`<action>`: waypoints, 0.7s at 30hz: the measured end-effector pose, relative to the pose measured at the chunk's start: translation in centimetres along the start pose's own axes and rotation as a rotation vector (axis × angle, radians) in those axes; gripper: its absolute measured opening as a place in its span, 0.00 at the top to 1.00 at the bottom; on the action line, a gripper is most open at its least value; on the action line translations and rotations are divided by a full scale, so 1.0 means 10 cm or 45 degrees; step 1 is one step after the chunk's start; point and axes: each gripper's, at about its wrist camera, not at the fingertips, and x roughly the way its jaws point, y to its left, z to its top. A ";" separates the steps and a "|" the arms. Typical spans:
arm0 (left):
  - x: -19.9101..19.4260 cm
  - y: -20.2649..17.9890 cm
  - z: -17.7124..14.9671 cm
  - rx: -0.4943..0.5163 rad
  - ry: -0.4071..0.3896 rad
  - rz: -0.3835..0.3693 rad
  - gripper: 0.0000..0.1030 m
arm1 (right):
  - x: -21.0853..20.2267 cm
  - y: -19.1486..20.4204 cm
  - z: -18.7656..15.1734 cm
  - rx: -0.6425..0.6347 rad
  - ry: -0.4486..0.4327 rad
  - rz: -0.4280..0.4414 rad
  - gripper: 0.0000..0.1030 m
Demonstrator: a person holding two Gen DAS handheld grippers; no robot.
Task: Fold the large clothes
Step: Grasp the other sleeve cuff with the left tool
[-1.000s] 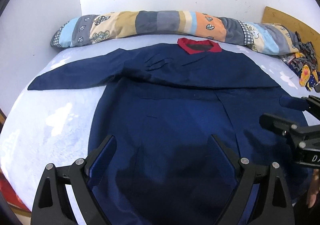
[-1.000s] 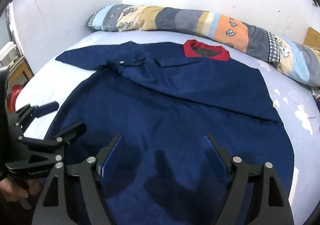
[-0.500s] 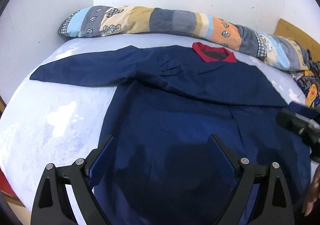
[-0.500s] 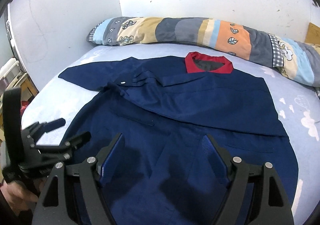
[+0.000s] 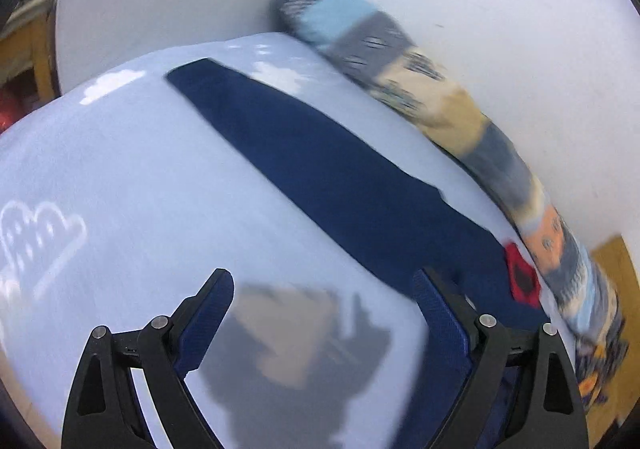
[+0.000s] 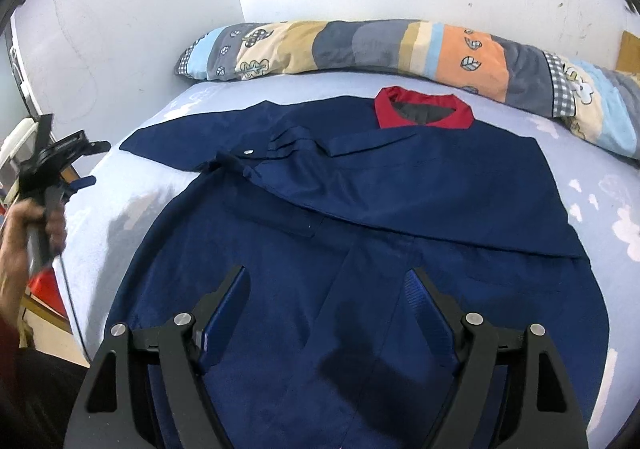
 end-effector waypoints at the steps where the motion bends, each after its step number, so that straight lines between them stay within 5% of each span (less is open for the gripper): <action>1: 0.08 0.18 0.16 -0.026 -0.016 -0.016 0.14 | 0.00 0.00 0.00 -0.001 0.001 0.000 0.21; 4: 0.39 0.64 0.51 -0.127 -0.018 -0.046 0.33 | 0.03 0.02 -0.01 -0.019 0.011 -0.012 0.21; 7: 0.75 1.07 0.78 -0.277 -0.004 -0.103 0.39 | 0.11 0.05 -0.03 -0.041 0.038 -0.029 0.21; 21: 1.74 1.90 1.20 -0.512 -0.190 -0.231 0.54 | 0.25 0.00 -0.08 -0.064 0.027 -0.087 0.21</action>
